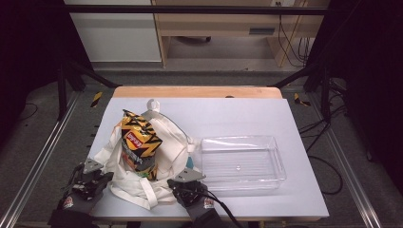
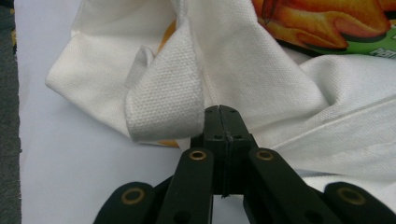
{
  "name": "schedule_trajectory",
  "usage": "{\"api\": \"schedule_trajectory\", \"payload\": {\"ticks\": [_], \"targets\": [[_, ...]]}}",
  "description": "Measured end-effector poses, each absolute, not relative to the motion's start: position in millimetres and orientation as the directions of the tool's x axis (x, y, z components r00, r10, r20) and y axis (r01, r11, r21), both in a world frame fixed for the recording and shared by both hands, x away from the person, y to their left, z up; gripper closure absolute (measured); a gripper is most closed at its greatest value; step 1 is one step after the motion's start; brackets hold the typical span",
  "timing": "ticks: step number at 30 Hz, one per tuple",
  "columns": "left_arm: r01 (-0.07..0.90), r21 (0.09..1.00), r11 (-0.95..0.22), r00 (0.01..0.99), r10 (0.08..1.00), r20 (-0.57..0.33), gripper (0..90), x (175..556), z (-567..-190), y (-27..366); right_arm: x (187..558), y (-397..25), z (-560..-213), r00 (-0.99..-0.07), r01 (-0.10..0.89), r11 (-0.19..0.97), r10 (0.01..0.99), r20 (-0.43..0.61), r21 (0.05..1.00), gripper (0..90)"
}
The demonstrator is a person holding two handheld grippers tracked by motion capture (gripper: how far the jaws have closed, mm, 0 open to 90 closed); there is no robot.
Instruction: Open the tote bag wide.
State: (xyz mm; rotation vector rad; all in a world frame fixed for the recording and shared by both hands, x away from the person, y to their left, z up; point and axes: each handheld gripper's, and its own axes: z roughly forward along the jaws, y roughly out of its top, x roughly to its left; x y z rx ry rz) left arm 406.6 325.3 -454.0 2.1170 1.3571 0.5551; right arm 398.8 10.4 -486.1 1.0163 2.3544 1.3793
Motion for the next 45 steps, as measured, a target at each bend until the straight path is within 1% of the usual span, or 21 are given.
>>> {"api": "schedule_trajectory", "payload": {"ticks": [4,7,11,13,14,19,21,23,25,26,27,29,31,33,37,39,42,45], "targets": [[0.667,0.660,-0.346,0.411,0.910,0.062,89.8,406,-455,324,399,12,-488,-0.733,0.452,0.324,0.666,0.139,0.831,90.0],[0.651,0.679,-0.339,0.417,0.907,0.053,89.7,404,-451,325,399,12,-489,-0.736,0.451,0.337,0.664,0.131,0.826,90.0],[0.600,0.740,-0.304,0.423,0.906,0.029,89.8,399,-433,326,398,13,-489,-0.738,0.449,0.345,0.664,0.125,0.824,90.0],[0.562,0.768,-0.307,0.442,0.896,0.035,89.7,396,-422,322,399,13,-489,-0.738,0.452,0.346,0.663,0.127,0.822,90.0],[0.527,0.788,-0.317,0.457,0.888,0.052,89.7,394,-412,317,399,13,-489,-0.739,0.453,0.346,0.661,0.129,0.822,90.0],[0.487,0.809,-0.329,0.470,0.879,0.074,89.8,402,-400,311,399,13,-489,-0.739,0.456,0.346,0.661,0.132,0.820,90.0],[0.498,0.802,-0.331,0.468,0.881,0.072,89.8,417,-404,307,399,13,-489,-0.740,0.456,0.346,0.660,0.133,0.820,90.0],[0.503,0.798,-0.332,0.464,0.883,0.075,89.8,423,-406,305,399,13,-489,-0.740,0.456,0.345,0.660,0.134,0.820,90.0],[0.511,0.785,-0.350,0.453,0.886,0.099,89.8,431,-413,302,400,13,-489,-0.739,0.458,0.344,0.660,0.136,0.820,90.0],[0.524,0.770,-0.366,0.417,0.898,0.143,89.8,437,-419,302,399,12,-489,-0.739,0.459,0.344,0.660,0.137,0.819,90.0],[0.531,0.759,-0.378,0.404,0.900,0.166,89.8,439,-422,303,399,13,-489,-0.738,0.459,0.342,0.661,0.138,0.820,90.0],[0.546,0.746,-0.380,0.389,0.904,0.176,89.8,442,-427,308,399,13,-489,-0.738,0.458,0.342,0.661,0.137,0.820,90.0],[0.578,0.734,-0.357,0.380,0.914,0.145,89.8,444,-435,315,399,12,-489,-0.738,0.456,0.341,0.661,0.135,0.822,90.0],[0.612,0.714,-0.339,0.354,0.925,0.136,89.9,445,-443,324,398,12,-489,-0.737,0.452,0.341,0.664,0.129,0.824,90.0],[0.644,0.691,-0.329,0.322,0.935,0.146,89.9,443,-450,332,398,11,-489,-0.731,0.453,0.329,0.669,0.134,0.829,90.0],[0.683,0.653,-0.327,0.304,0.940,0.153,89.9,444,-458,338,398,11,-489,-0.727,0.454,0.325,0.674,0.134,0.830,90.0],[0.671,0.680,-0.295,0.321,0.942,0.093,89.9,443,-461,348,397,11,-489,-0.723,0.451,0.325,0.679,0.127,0.831,90.0],[0.654,0.689,-0.312,0.333,0.937,0.107,89.9,442,-461,347,397,11,-489,-0.723,0.449,0.330,0.680,0.122,0.830,90.0]]}}
